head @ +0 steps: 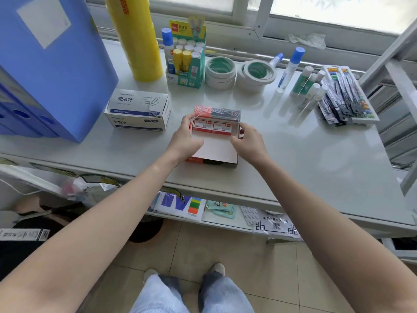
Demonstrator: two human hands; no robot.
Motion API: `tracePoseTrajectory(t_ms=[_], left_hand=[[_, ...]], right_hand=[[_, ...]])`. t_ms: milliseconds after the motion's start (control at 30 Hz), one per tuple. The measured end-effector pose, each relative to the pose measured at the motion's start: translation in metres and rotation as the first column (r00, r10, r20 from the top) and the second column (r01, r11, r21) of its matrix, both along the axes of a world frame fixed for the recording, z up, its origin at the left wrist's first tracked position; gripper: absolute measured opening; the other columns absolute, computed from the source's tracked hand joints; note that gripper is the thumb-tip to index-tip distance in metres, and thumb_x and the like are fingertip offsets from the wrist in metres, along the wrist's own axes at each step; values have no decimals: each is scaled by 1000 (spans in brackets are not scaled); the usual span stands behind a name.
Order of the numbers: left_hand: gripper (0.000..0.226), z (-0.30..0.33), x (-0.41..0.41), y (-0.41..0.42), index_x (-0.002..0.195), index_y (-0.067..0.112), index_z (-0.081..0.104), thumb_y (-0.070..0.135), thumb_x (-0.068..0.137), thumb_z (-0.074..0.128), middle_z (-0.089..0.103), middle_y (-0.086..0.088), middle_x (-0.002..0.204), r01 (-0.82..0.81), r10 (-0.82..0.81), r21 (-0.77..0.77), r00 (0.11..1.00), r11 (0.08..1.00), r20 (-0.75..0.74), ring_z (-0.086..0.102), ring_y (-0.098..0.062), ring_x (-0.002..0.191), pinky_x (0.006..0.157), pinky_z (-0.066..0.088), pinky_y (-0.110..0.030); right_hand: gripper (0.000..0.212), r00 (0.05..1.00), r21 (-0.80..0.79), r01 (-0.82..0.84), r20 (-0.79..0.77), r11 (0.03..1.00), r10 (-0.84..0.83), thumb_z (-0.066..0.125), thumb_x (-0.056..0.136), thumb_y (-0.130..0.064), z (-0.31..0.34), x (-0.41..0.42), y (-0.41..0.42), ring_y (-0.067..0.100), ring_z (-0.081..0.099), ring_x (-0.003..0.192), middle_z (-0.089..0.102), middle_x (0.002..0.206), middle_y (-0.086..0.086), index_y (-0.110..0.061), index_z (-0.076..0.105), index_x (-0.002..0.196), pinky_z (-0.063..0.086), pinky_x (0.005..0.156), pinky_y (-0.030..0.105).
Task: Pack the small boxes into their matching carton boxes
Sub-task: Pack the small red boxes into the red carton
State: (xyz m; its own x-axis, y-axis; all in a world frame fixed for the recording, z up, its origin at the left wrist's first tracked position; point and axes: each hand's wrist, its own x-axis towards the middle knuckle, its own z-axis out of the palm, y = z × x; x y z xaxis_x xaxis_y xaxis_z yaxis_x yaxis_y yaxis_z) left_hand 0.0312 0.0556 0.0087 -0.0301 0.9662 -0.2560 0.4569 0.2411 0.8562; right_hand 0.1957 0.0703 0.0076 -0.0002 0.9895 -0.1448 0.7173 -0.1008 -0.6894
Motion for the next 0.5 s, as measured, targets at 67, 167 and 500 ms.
tracePoseTrajectory(t_ms=[67, 167, 500], left_hand=[[73, 1, 0, 0, 145, 21, 23, 1, 80, 50, 40, -4, 147, 7, -7, 16, 1000, 1000, 3, 43, -16, 126, 91, 31, -20], [74, 5, 0, 0, 147, 19, 21, 1, 81, 50, 33, -2, 152, 39, -39, 26, 999, 999, -10, 31, -14, 139, 96, 25, -16], [77, 19, 10, -22, 149, 16, 15, 2, 83, 52, 27, -1, 155, 39, -28, 111, 995, 993, -96, 25, -13, 142, 100, 18, -12]], right_hand=[[36, 1000, -20, -3, -2, 1000, 3, 47, 86, -10, 1, 0, -1, 29, 53, 112, 59, 116, 17, -10, 57, 121, 41, 97, 33], [38, 1000, -58, -10, -18, 998, 9, 48, 87, -12, 1, 1, -3, 30, 54, 111, 53, 120, 16, -12, 52, 125, 41, 98, 33], [57, 993, 69, -111, -36, 991, 114, 53, 86, -13, 14, 12, -18, 29, 44, 125, 47, 131, 13, -12, 37, 140, 37, 107, 36]])
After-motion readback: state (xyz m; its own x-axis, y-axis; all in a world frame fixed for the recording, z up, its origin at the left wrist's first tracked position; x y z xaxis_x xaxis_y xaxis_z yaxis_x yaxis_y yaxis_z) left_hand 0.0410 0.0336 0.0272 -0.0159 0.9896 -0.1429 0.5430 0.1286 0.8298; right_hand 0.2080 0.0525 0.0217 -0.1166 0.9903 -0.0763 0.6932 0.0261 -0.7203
